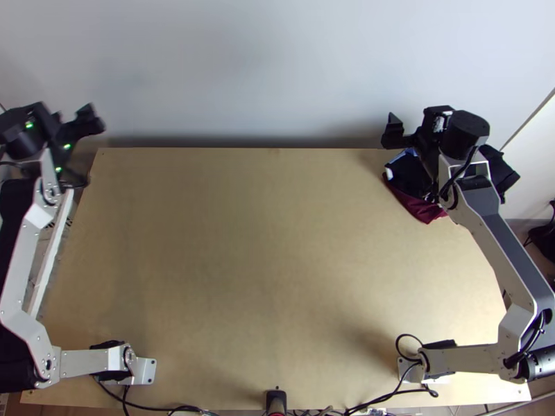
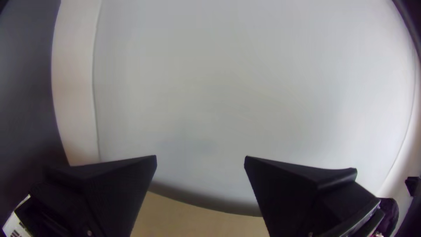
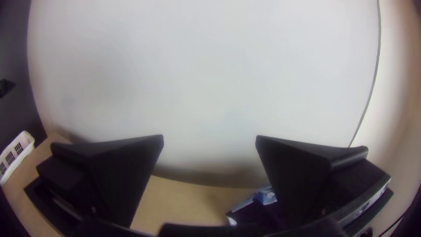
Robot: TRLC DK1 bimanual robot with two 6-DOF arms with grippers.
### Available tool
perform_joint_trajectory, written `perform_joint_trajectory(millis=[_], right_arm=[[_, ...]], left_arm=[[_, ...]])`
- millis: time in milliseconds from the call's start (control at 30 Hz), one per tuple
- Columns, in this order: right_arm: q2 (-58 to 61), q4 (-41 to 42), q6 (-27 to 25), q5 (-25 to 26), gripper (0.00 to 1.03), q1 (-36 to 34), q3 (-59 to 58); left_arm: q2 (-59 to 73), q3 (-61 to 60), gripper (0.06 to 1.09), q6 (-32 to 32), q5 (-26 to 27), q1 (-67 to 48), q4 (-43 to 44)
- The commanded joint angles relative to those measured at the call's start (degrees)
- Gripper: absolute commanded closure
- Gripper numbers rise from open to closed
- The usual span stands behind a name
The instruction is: Fold the t-shirt
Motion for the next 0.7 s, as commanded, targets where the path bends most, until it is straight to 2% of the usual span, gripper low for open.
perform_joint_trajectory(millis=[0, 100, 267, 667], right_arm=[[-1.78, -0.27, -0.59, 0.81, 0.05, 2.61, -3.04], [-3.1, -0.27, -0.86, 0.98, 0.05, 4.02, -5.06], [-4.6, -1.68, -1.03, 1.33, 0.05, 5.43, -6.91], [-11.63, -4.4, -2.09, 2.21, 0.05, 6.31, -12.89]], left_arm=[[0.15, -6.45, 0.11, 3.35, 0.56, 14.71, 0.72], [0.15, -11.29, 0.11, 6.34, 1.53, 21.48, 4.59], [1.47, -17.09, 0.11, 7.13, 6.19, 29.92, 8.89], [13.43, -17.79, 0.11, 9.94, 6.27, 41.08, 14.43]])
